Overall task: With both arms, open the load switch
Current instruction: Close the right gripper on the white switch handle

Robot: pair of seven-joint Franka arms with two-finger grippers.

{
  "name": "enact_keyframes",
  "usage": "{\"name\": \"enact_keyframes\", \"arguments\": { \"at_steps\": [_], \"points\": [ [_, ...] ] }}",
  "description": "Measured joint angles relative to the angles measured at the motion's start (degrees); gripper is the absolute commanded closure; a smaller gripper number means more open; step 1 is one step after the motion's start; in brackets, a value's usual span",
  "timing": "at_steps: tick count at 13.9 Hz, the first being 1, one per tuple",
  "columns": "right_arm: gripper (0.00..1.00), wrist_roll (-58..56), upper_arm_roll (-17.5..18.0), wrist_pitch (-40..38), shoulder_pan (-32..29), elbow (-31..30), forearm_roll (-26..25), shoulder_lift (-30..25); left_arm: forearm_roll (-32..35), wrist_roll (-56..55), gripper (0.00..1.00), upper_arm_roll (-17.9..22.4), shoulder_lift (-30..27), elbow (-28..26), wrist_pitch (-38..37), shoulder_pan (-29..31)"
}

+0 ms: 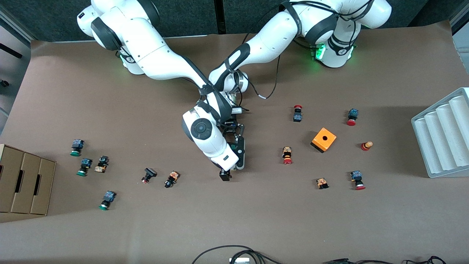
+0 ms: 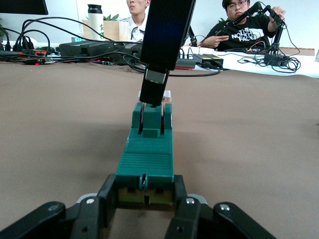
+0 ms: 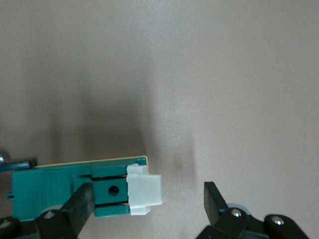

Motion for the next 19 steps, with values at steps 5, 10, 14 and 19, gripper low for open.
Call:
{"name": "enact_keyframes", "arguments": {
  "at_steps": [5,10,14,19],
  "points": [
    [0.08,0.0,-0.1,0.0,0.0,0.2,0.0,0.1,0.1,-0.1,0.8,0.0,0.0,0.0,-0.1,0.0],
    [0.22,0.0,-0.2,0.0,0.4,0.2,0.0,0.4,0.1,-0.4,0.8,0.0,0.0,0.0,-0.1,0.0],
    [0.3,-0.1,-0.3,0.0,0.4,0.2,-0.4,0.4,0.1,-0.5,0.8,0.0,0.1,0.0,-0.2,0.0],
    [0.38,-0.1,-0.3,0.0,0.7,0.3,-1.7,0.4,0.2,-0.5,0.8,0.0,0.1,0.0,-0.2,0.0]
  ]
}}
